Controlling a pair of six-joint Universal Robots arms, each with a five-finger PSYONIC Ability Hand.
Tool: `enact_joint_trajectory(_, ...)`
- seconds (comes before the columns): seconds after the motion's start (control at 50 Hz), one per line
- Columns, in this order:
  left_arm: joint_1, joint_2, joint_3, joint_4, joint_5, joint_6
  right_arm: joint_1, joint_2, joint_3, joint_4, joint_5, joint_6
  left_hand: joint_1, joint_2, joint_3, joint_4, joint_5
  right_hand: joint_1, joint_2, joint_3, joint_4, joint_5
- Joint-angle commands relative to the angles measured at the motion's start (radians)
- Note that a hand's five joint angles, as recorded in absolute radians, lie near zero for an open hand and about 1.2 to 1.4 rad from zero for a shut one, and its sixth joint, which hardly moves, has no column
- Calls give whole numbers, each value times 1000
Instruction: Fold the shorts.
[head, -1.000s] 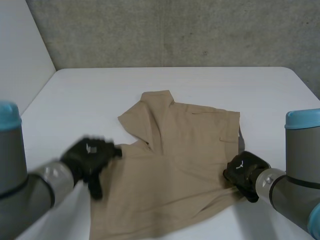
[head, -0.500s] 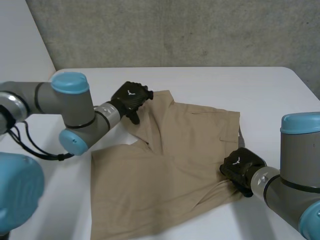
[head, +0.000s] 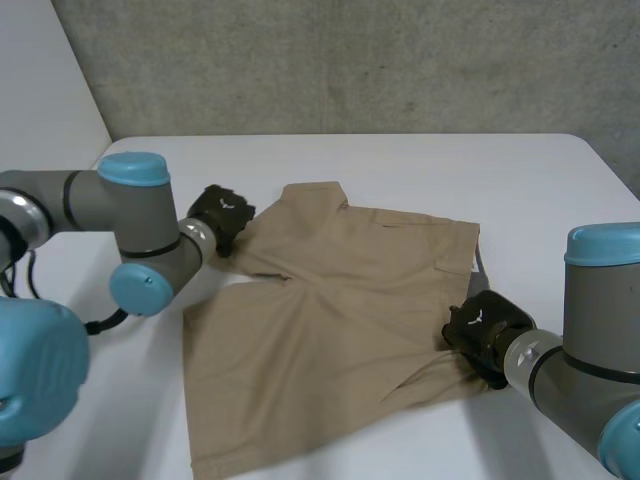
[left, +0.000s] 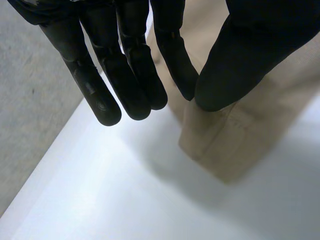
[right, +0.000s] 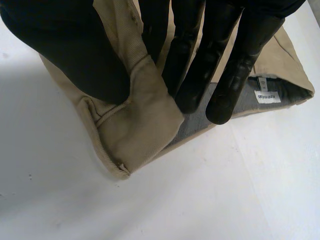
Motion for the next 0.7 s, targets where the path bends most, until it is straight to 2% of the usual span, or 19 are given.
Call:
enact_joint_trajectory(0.02,1,103,-180,44,-53,31,6,-2,-5,-8,0,13,246,200,209,199,254,422,221,212,206,219)
enact_joint_trajectory(0.08,-5,109,-218,49,-51,23,6,-3,-13,-8,-2,49,246,200,209,199,254,422,221,212,206,219)
enact_joint_trajectory(0.12,-8,113,-227,49,-50,12,7,-3,-18,-6,-5,71,-109,-155,-147,-157,-101,422,221,212,206,219)
enact_joint_trajectory(0.14,-11,114,-231,49,-50,6,7,-3,-22,-8,-8,89,-341,-387,-378,-389,-333,422,221,212,206,219)
enact_joint_trajectory(0.16,-17,126,-234,49,-51,-11,7,-3,-25,-8,-8,99,-666,-712,-703,-713,-658,422,221,212,206,219)
enact_joint_trajectory(0.18,-21,134,-234,51,-53,-20,9,-3,-30,-8,-9,109,-719,-765,-756,-766,-711,422,221,212,206,219)
enact_joint_trajectory(0.28,-22,214,-255,46,-62,-98,10,-3,-53,-9,-11,171,-740,-786,-777,-787,-732,422,221,212,206,219)
enact_joint_trajectory(0.44,-16,474,-447,-9,-60,-389,0,21,-151,-13,-12,404,-722,-768,-759,-770,-714,422,221,212,206,219)
enact_joint_trajectory(0.46,-19,525,-499,-35,-59,-452,-2,32,-166,-13,-12,428,-708,-754,-745,-755,-700,422,221,212,206,219)
enact_joint_trajectory(0.56,-31,634,-663,-158,-53,-595,-4,84,-248,-9,-15,542,-704,-751,-742,-752,-697,422,221,212,206,219)
enact_joint_trajectory(0.6,-47,657,-721,-199,-48,-626,-4,110,-272,-6,-15,565,-704,-751,-742,-752,-697,422,221,212,206,219)
enact_joint_trajectory(0.7,-175,700,-891,-267,-50,-677,-2,129,-285,-6,-15,568,-702,-748,-739,-749,-694,422,221,212,206,219)
